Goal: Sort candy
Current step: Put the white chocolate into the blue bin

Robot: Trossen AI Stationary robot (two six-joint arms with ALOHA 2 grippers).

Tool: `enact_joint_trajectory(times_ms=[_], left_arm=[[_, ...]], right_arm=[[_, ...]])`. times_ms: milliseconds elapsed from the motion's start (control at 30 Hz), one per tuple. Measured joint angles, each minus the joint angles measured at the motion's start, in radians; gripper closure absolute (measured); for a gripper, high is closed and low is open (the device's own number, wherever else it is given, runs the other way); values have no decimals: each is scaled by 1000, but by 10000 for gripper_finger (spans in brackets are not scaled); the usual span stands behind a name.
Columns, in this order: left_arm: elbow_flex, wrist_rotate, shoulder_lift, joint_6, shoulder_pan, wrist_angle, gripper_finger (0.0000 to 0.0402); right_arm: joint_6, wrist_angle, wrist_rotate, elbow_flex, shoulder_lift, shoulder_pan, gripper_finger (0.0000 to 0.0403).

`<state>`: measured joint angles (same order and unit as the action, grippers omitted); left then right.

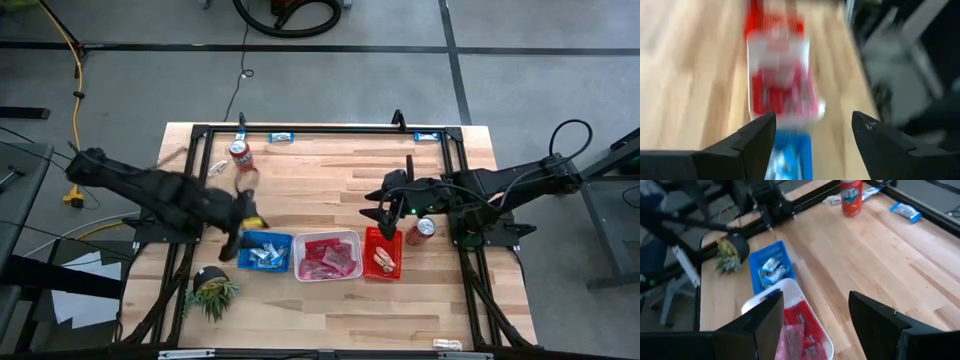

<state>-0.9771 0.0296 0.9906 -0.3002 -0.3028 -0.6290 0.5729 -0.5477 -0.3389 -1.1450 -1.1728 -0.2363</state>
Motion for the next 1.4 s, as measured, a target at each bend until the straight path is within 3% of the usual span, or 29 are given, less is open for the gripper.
enact_joint_trajectory(times_ms=[267,467,667,867,1067,1200,1400], left_arm=[[0,17,-113,162,220,128,154],[0,28,13,166,482,188,154],[-95,-26,285,106,734,152,154],[-404,23,661,263,914,-114,154],[-684,110,999,344,1014,-367,154],[-770,111,1123,356,1043,-410,154],[-795,133,1197,390,1065,-389,154]], right_arm=[[152,121,-282,0,0,9,183],[262,135,-334,0,-2,74,183],[243,134,-236,-1,-18,178,183],[-27,116,-47,0,-46,292,183],[-201,72,-18,0,-78,394,183],[-236,57,-10,0,-92,443,183],[-242,57,21,0,-92,488,183]])
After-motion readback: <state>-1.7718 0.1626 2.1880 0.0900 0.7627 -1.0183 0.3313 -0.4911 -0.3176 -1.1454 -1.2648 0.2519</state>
